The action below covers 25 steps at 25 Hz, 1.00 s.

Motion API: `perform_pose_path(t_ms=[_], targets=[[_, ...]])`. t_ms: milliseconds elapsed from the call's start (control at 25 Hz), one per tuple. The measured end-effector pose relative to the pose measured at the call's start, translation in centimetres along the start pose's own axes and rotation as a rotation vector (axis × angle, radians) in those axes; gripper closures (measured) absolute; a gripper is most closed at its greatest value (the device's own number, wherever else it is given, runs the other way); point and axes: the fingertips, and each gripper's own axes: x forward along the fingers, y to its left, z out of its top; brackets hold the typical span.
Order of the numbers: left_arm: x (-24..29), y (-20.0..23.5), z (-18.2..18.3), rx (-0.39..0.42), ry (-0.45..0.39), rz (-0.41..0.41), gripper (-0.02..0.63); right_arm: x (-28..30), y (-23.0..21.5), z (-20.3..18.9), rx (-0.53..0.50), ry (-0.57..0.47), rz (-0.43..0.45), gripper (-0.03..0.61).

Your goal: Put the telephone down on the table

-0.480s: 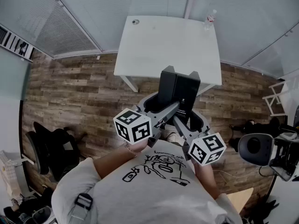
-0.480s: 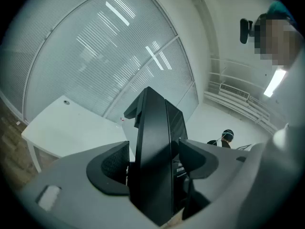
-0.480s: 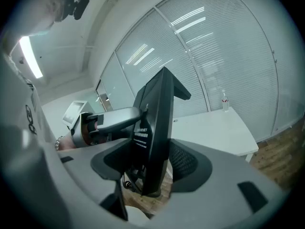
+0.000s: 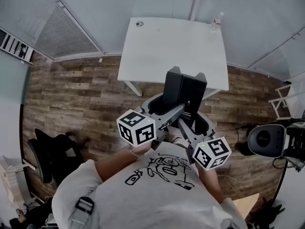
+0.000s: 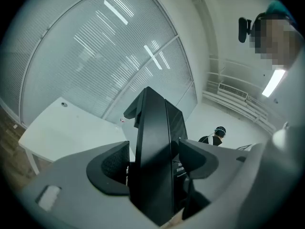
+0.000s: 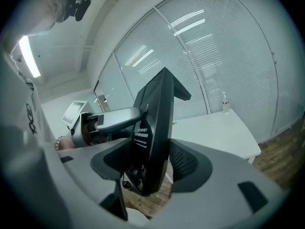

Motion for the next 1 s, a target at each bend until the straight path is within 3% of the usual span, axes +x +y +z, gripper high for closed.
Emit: perform_pose_path(t_ms=[400,1000], targets=[[1.7,1.3,0.8,-0.011,0.017,-0.007,0.298,1.4,-1.5,0.9,0.015,0.009,-0.017,0.342],[7.8,2.6,3.7,-0.049,-0.019,0.033,0.298,3.2,-7.2,5.0,-0.009,0.033,0.037,0.344]])
